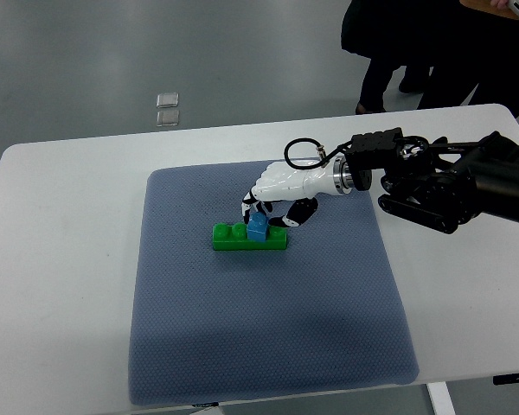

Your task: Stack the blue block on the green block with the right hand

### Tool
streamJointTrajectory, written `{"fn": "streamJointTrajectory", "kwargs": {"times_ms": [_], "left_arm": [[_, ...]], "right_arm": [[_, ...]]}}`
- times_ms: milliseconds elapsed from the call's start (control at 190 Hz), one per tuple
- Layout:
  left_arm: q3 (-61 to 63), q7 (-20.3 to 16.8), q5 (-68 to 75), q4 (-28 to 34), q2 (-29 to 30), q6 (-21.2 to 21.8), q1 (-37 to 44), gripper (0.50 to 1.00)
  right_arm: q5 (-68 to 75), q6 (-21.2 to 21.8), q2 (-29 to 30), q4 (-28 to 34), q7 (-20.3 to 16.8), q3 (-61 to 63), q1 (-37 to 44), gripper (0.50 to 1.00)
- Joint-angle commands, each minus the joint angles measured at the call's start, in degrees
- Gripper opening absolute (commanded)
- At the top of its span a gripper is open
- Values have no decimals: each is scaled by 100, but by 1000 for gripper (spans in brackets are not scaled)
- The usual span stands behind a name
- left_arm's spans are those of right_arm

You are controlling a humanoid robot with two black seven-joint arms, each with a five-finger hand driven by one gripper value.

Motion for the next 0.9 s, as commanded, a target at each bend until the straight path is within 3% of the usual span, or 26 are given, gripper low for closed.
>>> {"fn": "streamJointTrajectory", "kwargs": {"times_ms": [0,95,215,893], "left_arm": [[0,0,0,0,0,1,-3,1000],[0,0,0,0,0,1,-3,1000],[0,0,0,0,0,1,6,1000],[0,0,0,0,0,1,6,1000]], "right_arm": [[1,5,-20,0,-17,7,5,564],[10,22,-55,0,-17,7,40,635],[10,66,-73,18,-17,16,67,670],[10,462,-143,79,0,25,374,672]]}}
